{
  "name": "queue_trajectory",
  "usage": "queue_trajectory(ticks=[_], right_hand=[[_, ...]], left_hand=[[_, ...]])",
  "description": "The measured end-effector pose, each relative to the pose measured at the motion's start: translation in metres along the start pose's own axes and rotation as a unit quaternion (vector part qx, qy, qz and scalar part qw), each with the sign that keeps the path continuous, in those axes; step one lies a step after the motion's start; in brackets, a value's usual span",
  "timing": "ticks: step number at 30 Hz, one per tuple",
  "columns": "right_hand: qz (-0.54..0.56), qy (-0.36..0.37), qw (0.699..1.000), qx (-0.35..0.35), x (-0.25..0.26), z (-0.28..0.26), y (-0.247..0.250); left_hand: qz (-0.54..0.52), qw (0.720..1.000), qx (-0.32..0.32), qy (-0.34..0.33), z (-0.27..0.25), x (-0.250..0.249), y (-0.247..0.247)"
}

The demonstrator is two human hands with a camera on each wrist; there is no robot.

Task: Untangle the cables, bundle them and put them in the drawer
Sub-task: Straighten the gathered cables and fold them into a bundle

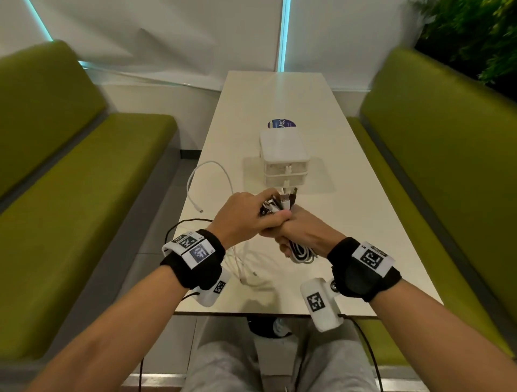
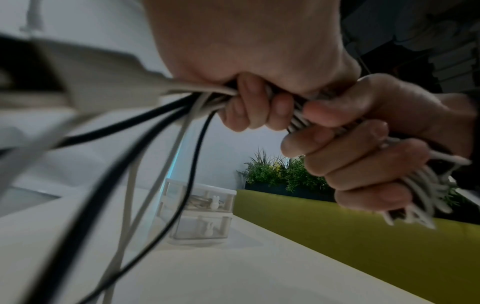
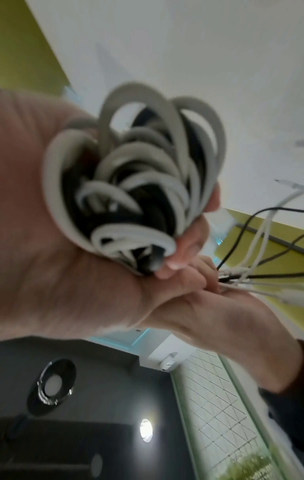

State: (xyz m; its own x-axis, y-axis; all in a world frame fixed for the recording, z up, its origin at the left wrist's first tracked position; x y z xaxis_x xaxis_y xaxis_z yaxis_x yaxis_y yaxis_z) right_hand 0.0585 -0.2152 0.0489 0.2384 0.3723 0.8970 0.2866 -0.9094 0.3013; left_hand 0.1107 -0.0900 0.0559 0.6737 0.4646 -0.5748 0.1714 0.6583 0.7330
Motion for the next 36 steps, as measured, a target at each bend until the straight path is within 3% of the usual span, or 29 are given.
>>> queue_trajectory(ticks=[5, 14, 18, 23, 28, 36], right_hand=[[0.048, 0.020, 0.995, -0.086, -0.005, -0.001, 0.023], [0.248, 0.046, 0.957, -0.145, -0.012, 0.026, 0.028], [0.236, 0.092, 0.958, -0.135, -0.014, 0.036, 0.017], [0.270, 0.126, 0.947, -0.121, -0.017, 0.035, 0.014], [0.312, 0.115, 0.939, -0.093, -0.013, 0.038, 0.012], [0.325, 0.068, 0.943, 0.004, -0.017, 0.035, 0.006]], left_hand=[[-0.117, 0.984, 0.099, 0.090, 0.001, 0.011, -0.001], [-0.239, 0.948, 0.048, 0.205, -0.005, 0.035, 0.002], [-0.248, 0.944, -0.017, 0.217, -0.003, 0.034, -0.005], [-0.223, 0.955, 0.021, 0.197, 0.002, 0.032, -0.018], [-0.267, 0.938, 0.023, 0.221, -0.001, 0.025, -0.029], [-0.146, 0.960, 0.107, 0.215, -0.006, 0.017, -0.031]])
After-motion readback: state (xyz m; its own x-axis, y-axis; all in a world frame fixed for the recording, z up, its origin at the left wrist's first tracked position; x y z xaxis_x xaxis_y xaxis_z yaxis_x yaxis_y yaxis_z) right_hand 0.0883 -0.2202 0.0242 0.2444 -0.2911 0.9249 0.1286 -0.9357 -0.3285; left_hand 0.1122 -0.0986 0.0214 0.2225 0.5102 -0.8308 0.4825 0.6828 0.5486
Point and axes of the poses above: each hand's wrist, its own z-axis towards the middle knuckle, its own y-axis out of the back of the hand, x = y × z, the point moved 3 cm from there along z, towards the middle knuckle, and after that the axes turned 6 degrees about -z, right-handed, at the moved point
